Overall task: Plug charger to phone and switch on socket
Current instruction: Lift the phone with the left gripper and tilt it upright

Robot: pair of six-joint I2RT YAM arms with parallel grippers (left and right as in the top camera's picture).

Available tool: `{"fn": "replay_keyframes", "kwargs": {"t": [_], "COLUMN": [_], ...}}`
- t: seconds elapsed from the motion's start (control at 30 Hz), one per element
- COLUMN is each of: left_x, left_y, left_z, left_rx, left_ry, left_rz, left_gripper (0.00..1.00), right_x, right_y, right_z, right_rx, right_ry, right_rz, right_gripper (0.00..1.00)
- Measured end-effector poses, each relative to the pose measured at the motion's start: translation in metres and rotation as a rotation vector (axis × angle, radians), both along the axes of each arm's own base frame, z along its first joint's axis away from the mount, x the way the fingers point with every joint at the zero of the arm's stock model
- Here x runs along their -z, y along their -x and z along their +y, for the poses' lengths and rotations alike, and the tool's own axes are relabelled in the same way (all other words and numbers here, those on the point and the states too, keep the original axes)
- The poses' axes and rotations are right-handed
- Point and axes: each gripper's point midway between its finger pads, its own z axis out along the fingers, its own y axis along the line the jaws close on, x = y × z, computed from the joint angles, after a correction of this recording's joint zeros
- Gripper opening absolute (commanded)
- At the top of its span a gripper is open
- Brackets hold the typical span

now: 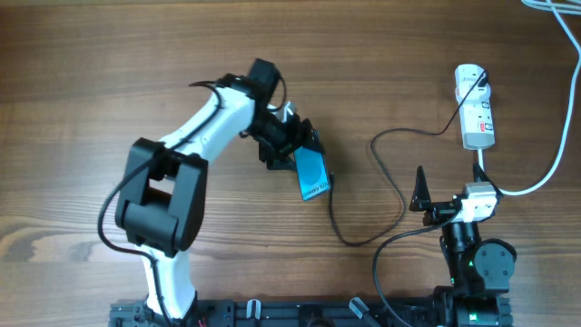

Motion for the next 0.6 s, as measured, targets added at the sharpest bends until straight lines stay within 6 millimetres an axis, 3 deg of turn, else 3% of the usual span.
{"fn": "replay_keyframes", "kwargs": {"t": [0.3,0.53,0.6], "left_x": [-0.067,-0.099,-0.103], "left_y": [-0.013,-0.022,-0.023], "left_z": [-0.002,0.008,0.009], "left_rx": [-0.08,-0.121,-0.13], "left_ry": [0.431,0.617,0.635], "left_rz": [0.128,0.181,0.198], "left_gripper": [0.73,0.73,0.65], "right_x": [0.0,0.0,0.0], "right_y": [0.0,0.0,0.0], "right_z": [0.0,0.0,0.0], "right_rx": [0.0,0.0,0.0], "right_ry": [0.0,0.0,0.0], "right_rz": [0.0,0.0,0.0], "right_gripper": [1.0,1.0,1.0]}}
